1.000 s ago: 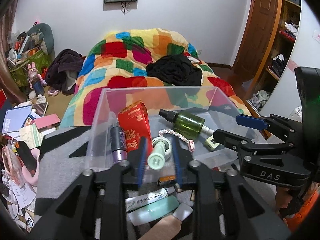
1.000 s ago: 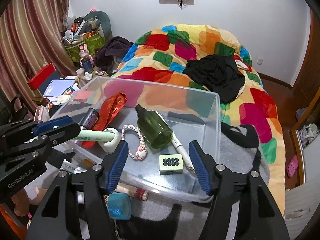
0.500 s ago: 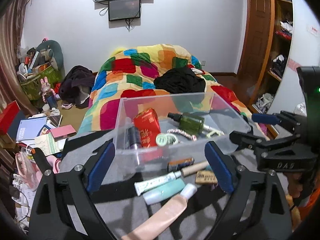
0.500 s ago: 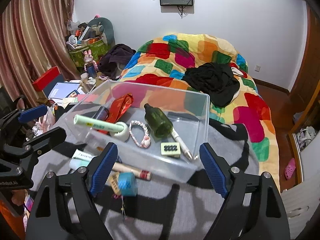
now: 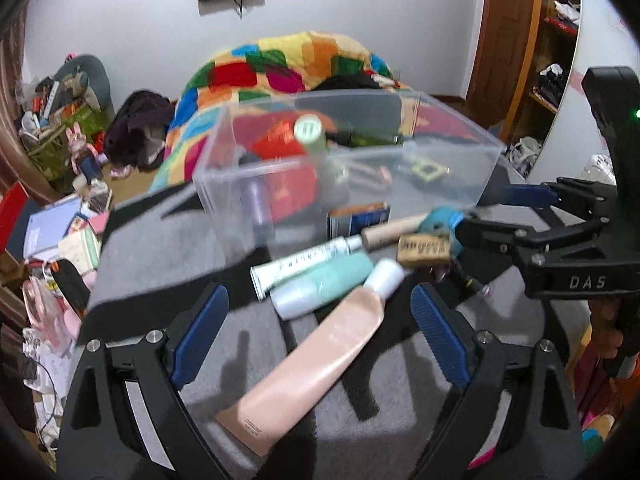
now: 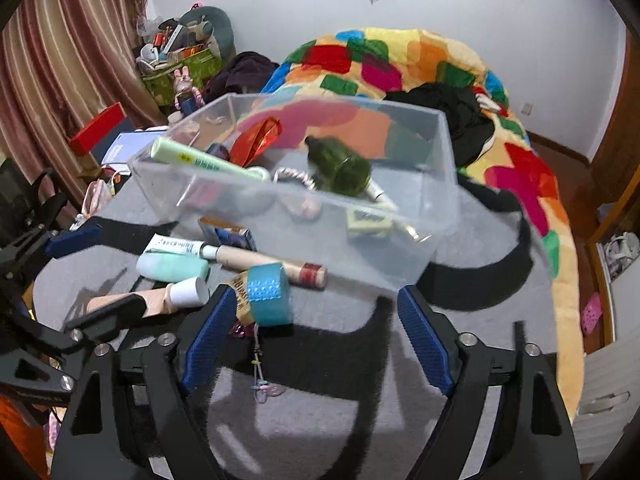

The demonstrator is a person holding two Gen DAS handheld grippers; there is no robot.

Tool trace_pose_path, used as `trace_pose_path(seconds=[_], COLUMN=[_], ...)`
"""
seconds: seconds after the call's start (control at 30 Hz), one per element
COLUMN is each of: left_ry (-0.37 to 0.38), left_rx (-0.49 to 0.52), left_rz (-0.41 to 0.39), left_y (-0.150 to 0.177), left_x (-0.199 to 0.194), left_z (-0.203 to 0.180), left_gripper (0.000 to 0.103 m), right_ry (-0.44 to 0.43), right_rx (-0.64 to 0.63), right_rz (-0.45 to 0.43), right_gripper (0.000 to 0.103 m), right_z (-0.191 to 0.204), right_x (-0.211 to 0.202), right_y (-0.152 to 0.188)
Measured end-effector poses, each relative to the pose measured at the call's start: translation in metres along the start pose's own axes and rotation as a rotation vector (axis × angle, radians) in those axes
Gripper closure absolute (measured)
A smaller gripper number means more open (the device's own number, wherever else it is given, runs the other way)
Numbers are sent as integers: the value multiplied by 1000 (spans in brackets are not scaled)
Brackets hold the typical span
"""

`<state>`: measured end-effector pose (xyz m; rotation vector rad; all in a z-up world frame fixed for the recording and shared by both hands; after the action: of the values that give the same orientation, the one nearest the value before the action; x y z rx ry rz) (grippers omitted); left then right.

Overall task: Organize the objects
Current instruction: 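Grasp the beige squeeze tube with the left tool while the right tool grasps the blue tape roll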

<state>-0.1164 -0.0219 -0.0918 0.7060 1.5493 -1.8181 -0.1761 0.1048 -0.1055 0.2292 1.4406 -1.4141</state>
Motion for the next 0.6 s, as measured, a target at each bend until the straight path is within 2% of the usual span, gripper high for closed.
trace_pose_path(seconds=[0.07,0.2,0.27,0.37,0.47,0.53,0.6], left_ry=[8,26,41,63,53,53,58], left_rx=[-3,8,18,29,39,34,24], left_rz=[21,42,46,57,61,61,67], left_y=[3,5,5,5,5,4,3], left_x=[6,12,14,16,20,20,21], left_z=[0,-7,-12,-21,-25,-26,-25], left_gripper=[9,9,10,19,27,34,48], right_ry=[-15,-50,-68,-94,-98,-95,-95], right_rx=[0,14,20,15,-4,-9,-9], right_rz=[20,39,38,43,42,38,32], right_gripper=[40,54,64,75,87,87,87], right_z=[1,0,1,4,8,10,9], right_x=[7,14,15,16,14,12,9], right_y=[2,4,2,2,2,3,5])
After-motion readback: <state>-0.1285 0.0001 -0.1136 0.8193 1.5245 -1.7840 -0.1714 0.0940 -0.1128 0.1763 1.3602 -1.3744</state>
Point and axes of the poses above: each gripper's, at about its wrist camera, not at the fingertips, and x roughly the way its jaws point, z to its left, y to its underside, the point moved 6 cm from there along x, roughly the way its jaws point, and after that the axes turned 12 degrees about -y, right-handed, at the moved point
